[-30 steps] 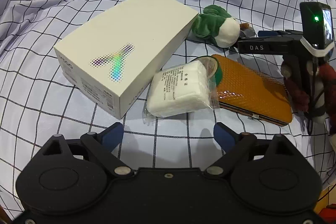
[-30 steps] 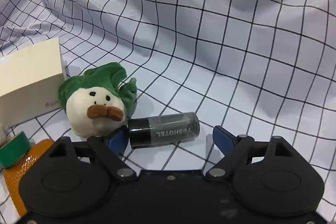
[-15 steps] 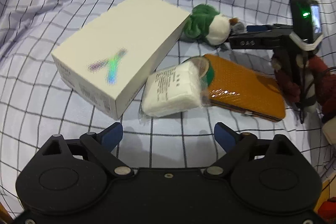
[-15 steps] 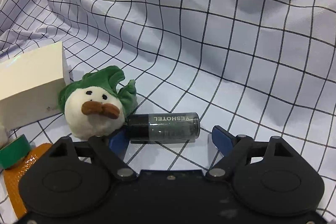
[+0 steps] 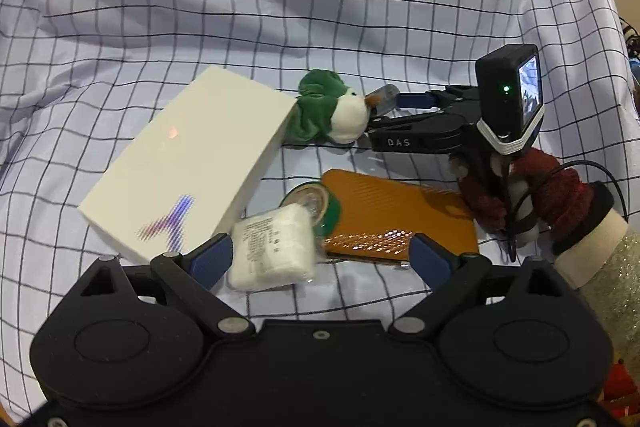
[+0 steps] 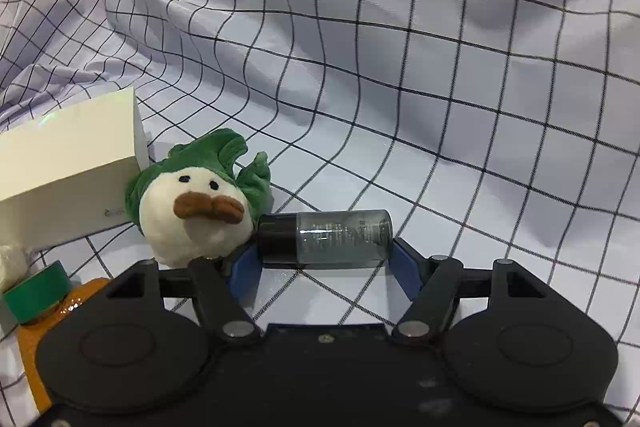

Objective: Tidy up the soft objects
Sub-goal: 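Close the right tool around the grey cylinder, then grasp the green-and-white plush toy with the left tool while the right tool holds the cylinder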

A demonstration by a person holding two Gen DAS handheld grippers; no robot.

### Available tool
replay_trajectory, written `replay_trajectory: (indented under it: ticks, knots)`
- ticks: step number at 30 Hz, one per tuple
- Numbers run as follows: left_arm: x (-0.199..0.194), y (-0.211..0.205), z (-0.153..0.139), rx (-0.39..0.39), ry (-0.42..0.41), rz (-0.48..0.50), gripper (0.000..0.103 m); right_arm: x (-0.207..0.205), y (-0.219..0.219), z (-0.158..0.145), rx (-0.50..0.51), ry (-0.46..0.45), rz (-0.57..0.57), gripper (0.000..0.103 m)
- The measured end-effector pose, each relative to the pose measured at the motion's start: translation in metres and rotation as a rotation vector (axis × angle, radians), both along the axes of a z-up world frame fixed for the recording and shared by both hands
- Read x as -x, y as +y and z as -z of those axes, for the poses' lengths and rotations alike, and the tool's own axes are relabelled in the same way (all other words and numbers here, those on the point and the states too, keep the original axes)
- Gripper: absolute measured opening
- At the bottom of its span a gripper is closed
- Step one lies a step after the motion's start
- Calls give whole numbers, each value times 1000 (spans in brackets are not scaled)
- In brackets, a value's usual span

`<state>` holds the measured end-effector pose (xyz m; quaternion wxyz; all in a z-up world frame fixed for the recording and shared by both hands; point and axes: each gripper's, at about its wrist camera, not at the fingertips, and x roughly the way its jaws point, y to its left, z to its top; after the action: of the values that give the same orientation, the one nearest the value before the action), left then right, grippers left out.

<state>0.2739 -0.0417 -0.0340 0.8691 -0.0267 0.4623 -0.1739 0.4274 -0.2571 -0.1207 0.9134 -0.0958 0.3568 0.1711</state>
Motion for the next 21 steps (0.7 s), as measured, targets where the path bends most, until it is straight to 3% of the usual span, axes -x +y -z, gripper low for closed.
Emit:
replay_trajectory:
  ticks: [10, 21]
  knots:
    - [-43, -20, -8, -91, -98, 47, 92, 19, -25, -3, -50, -32, 164, 68]
    - [-106, -71, 12, -278, -194, 264, 95, 21, -30, 6, -42, -20, 209, 69]
